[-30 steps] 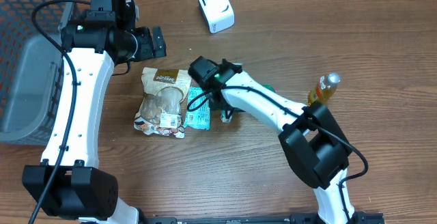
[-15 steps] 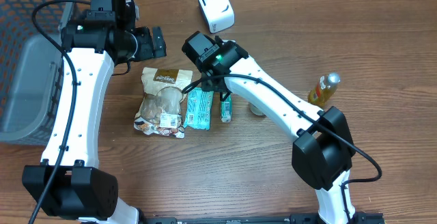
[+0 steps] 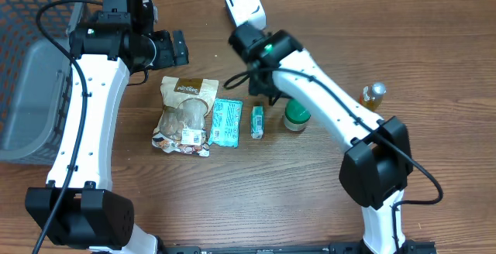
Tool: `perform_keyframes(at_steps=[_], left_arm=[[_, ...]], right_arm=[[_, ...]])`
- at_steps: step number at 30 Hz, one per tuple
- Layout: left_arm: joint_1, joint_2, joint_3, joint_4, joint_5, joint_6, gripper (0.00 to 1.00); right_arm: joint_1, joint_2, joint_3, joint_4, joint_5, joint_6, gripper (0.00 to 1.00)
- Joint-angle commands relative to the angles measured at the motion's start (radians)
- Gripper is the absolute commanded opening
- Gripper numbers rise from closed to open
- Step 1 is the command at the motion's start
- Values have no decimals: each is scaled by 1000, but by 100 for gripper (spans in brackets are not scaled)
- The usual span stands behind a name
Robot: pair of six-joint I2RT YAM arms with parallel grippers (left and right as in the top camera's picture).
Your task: Scan the item barcode
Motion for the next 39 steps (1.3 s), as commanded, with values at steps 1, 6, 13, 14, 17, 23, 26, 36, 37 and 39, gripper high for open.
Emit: perform_keyframes(at_steps=[1,6,13,14,17,23,26,36,37,39], left_arm=[[3,2,14,0,10,11,100],[3,2,14,0,10,11,100],[3,2,14,0,10,11,100],[3,2,14,0,10,11,100],[3,2,14,0,10,11,100],[3,2,14,0,10,11,99],[3,2,14,0,10,11,100],[3,2,14,0,10,11,100],[3,2,14,0,10,11,100],[3,2,14,0,10,11,100]], right_arm=[[-30,-37,35,-17,3,-6,63],[-64,-37,34,-76,-5,-6,72],[-91,-37,18,-127,-35,24,100],[-94,-37,12,-133,-44,23,100],[-101,-37,-18,-135,-70,24,100],[-101,-37,-86,-111,-88,43,100],[-101,-37,-111,-99,-89,47,100],[-101,-36,-203,-59,-129,72,100],[-101,-37,-210,-51,-153,72,100],[-100,-36,-216,-28,-225,72,100]])
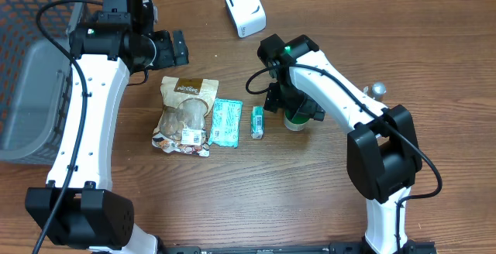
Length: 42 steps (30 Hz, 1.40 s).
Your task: Scan the item barcode
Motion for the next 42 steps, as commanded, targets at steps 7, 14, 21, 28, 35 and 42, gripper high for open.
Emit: perform_keyframes(at_steps=[7,14,21,28,35,42], left_arm=[[3,2,14,0,10,11,100],[3,2,14,0,10,11,100],[3,2,14,0,10,11,100],[3,2,14,0,10,11,100],[3,2,14,0,10,11,100],[3,2,14,0,10,11,100]], right_arm=[[1,-36,-11,91,-276,15,100],[9,-36,-11,128,-373,-6,100],[-8,-36,24,8,-252,-113,100],[-7,-36,31,27,-156,-246,100],[-9,-36,28,108,-150,-379,100],[-9,-36,28,154,-130,-451,100]])
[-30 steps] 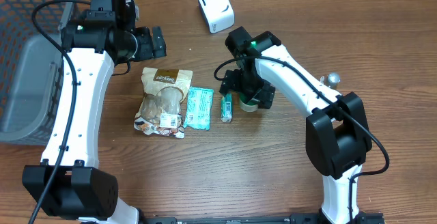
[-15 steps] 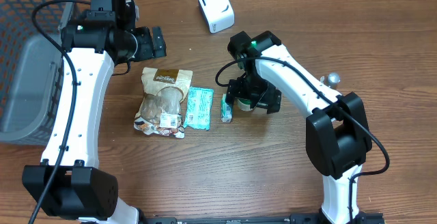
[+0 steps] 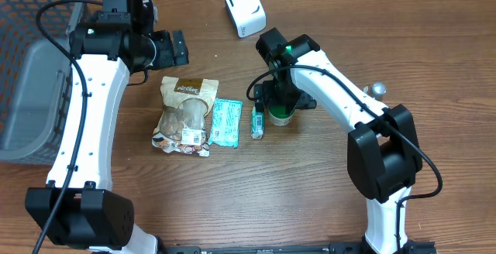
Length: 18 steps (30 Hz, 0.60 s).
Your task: Scan the item barcode
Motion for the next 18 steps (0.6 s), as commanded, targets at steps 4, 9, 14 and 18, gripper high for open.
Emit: perform_keyframes(at_steps=[4,9,14,18], left_arm=[[3,2,14,0,10,11,100],[3,2,14,0,10,11,100],[3,2,14,0,10,11,100],[3,2,14,0,10,11,100]], right_arm=[[-4,-36,27,13,23,-72,100],[-4,-36,27,6,47,-71,100],[-4,-36,27,9,48,-71,100],[-4,-36,26,21,48,-70,97]])
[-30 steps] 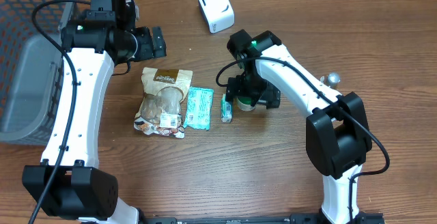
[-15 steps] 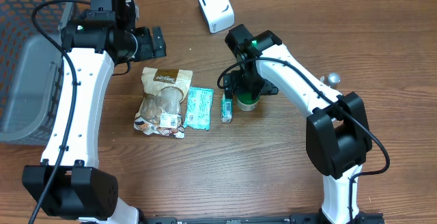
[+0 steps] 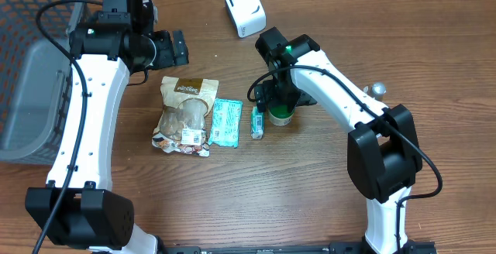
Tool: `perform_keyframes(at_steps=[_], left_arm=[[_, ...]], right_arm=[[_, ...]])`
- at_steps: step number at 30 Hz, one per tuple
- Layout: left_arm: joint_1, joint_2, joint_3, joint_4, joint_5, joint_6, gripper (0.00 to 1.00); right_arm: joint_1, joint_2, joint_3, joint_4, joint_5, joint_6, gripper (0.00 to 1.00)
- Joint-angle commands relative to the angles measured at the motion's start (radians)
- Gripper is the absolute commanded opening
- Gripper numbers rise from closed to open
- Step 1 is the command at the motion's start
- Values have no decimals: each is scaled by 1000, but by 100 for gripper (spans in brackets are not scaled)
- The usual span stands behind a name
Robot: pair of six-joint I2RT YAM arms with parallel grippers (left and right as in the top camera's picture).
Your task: Scan the item barcode
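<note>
A white barcode scanner (image 3: pixel 244 8) stands at the back of the table. My right gripper (image 3: pixel 273 103) reaches down onto a small green-lidded container (image 3: pixel 281 116) and appears shut on it; the wrist hides the jaws. Just left of it lie a small green packet (image 3: pixel 257 121), a teal packet (image 3: pixel 226 122) and a clear snack bag (image 3: pixel 184 116). My left gripper (image 3: pixel 175 47) hovers behind the snack bag, open and holding nothing.
A grey mesh basket (image 3: pixel 31 60) fills the far left side. A small bottle with a silver cap (image 3: pixel 377 89) stands at the right, beside my right arm. Black cables hang along both arms.
My right gripper was first up near the scanner, with the green-lidded container standing right of the packets. Then it was down over the container. After that the container and gripper were a little further left, beside the small green packet, where they remain. My left arm never moved.
</note>
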Motion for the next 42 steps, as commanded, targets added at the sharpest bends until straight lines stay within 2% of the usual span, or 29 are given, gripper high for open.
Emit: perform_keyframes(at_steps=[1,11,21,26,42], left_arm=[[3,2,14,0,10,11,100],[3,2,14,0,10,11,100],[3,2,14,0,10,11,99],[3,2,14,0,10,11,100],[3,2,14,0,10,11,100]], right_arm=[[-4,-36,26,16,13,-3,97],[-4,-36,-18,66,13,0,97],[-5,-36,-27,76,28,6,80],[-21,-36,-27,70,53,84,76],[-74,-36,-27,8,47,83,75]])
